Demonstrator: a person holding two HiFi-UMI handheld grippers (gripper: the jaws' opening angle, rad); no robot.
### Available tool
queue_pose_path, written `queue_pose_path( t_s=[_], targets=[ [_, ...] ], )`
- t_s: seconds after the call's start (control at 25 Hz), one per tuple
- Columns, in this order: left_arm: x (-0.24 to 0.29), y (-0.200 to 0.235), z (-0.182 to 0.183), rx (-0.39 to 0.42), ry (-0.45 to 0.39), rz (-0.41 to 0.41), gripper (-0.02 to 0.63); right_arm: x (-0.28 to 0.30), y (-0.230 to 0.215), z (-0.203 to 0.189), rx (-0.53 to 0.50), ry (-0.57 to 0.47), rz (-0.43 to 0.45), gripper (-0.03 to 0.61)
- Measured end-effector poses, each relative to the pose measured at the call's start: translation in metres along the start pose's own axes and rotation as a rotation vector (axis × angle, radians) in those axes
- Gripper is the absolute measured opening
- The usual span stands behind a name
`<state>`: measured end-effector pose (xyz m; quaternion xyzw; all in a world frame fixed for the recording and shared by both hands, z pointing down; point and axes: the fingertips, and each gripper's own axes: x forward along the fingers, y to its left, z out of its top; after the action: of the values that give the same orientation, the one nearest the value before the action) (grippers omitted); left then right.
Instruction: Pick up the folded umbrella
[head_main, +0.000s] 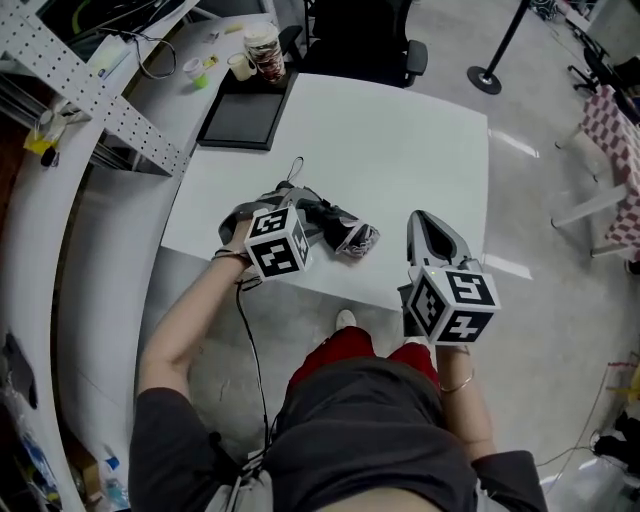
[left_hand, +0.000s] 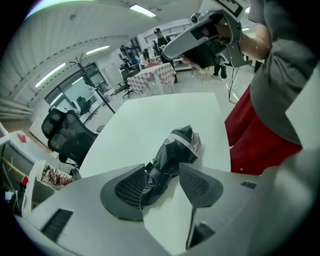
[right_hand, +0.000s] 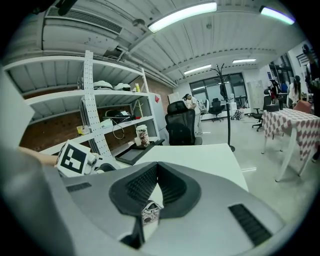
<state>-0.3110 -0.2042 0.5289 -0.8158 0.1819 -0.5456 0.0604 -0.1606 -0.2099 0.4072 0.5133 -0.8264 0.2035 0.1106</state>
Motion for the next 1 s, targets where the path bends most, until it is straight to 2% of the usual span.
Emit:
queue_pose_path(
  t_s=[0.28,0.48,0.64,1.0],
  targets=[
    [0.024,-0.009,-0.006,0.2,0.088,-0.136,0.232,0.005,0.003,-0.011,0.003,0.032,-0.023,0.018],
    [0.038,-0.014,-0.009,0.257,0.136,-0.233,0.232,0.009,0.005,-0.014,0.004,0.045,-0.032,0.018],
    [0.05,-0.014,-0.008,0.328,0.171,-0.274,0.256,0.009,0.001,-0.017,0.006,0.058,-0.044,0.018],
    [0.065,-0.021,-0.008,0.481,0.238,-0.401,0.267,0.019,-0.006,-0.021,0.026,0.079,-0.053,0.018]
  ],
)
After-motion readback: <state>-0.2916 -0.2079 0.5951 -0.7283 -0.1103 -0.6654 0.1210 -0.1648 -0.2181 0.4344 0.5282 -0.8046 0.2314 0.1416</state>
